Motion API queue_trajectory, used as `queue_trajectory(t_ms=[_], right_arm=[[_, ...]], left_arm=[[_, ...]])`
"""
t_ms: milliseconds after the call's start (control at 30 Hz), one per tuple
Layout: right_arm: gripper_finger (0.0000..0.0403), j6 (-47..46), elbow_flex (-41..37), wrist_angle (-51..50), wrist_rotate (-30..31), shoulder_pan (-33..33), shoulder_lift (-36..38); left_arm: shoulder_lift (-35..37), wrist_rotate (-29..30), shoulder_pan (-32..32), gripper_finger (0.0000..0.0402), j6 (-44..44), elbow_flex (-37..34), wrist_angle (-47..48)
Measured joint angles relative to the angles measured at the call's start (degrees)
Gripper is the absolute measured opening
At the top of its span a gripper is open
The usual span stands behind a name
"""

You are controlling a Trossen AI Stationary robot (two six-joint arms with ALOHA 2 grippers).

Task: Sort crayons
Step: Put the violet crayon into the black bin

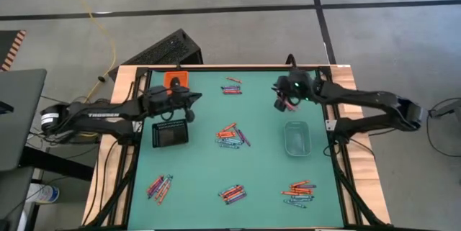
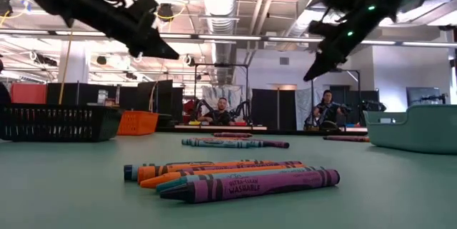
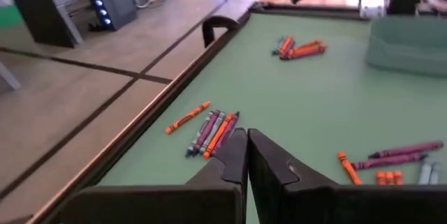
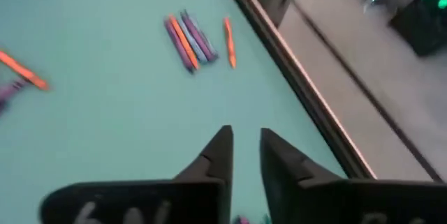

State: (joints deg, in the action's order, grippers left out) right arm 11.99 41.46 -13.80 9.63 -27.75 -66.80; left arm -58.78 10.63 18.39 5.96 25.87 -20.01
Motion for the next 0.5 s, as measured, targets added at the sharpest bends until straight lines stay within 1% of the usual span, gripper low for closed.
queue_trajectory(t_ms=[167,300,367,500], right_arm=[[0.0129,3.0,7.6,-8.8,-2.5,-4.7,-6.5],[0.0163,5.2,14.1,-18.9,-10.1,-10.8,-11.4],[0.0177,6.6,16.6,-24.3,-11.5,-14.2,-14.2],[0.0191,11.1,18.3,-27.2,-11.2,-19.8,-19.6]], left_arm=[[-4.7,0.0,0.0,0.0000,4.1,2.4,0.0],[-6.6,0.2,0.0,0.0006,4.3,2.5,0.1],[-7.0,0.4,0.0,0.0019,4.0,2.5,0.5],[-7.0,0.6,0.1,0.0057,3.9,2.5,1.9]])
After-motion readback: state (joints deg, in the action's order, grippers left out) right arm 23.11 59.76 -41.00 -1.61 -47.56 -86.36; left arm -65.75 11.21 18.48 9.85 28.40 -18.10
